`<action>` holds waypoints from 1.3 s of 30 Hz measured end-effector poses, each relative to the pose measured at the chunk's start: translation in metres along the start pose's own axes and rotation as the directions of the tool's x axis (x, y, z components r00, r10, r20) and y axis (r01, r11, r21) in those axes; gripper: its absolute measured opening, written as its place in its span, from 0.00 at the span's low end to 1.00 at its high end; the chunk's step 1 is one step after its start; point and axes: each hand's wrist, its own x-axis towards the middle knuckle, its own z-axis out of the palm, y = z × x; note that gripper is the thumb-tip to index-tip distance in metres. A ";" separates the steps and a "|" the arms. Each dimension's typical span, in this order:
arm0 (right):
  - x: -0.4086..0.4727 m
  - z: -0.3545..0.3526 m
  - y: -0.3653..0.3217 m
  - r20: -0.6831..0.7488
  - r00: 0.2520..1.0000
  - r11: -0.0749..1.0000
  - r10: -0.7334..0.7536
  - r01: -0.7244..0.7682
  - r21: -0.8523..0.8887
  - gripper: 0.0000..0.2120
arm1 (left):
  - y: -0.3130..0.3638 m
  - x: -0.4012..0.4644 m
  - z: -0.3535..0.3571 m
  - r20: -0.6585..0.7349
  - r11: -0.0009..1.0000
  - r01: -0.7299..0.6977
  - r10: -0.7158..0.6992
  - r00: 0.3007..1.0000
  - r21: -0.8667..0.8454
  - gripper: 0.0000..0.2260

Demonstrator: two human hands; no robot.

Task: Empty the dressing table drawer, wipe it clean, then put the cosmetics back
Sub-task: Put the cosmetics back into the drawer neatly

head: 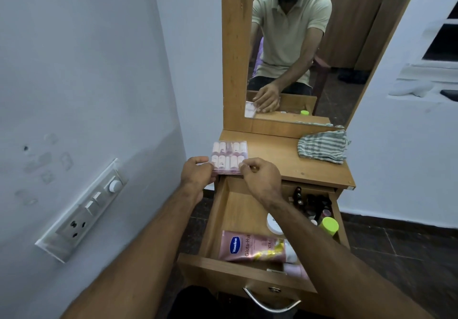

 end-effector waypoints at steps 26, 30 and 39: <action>-0.036 -0.055 0.049 0.454 0.834 0.730 0.316 -0.519 0.445 0.11 | 0.003 -0.065 -0.038 0.530 0.919 -0.044 -0.187 0.827 0.392 0.17; -0.041 -0.050 0.055 0.436 0.819 0.737 0.374 -0.548 0.397 0.09 | -0.007 -0.068 -0.031 0.505 0.819 -0.222 -0.093 0.858 0.529 0.16; -0.024 -0.015 0.063 0.312 0.803 0.751 0.507 -0.590 0.297 0.14 | -0.035 -0.062 -0.005 0.602 0.063 -0.609 0.106 0.792 0.790 0.20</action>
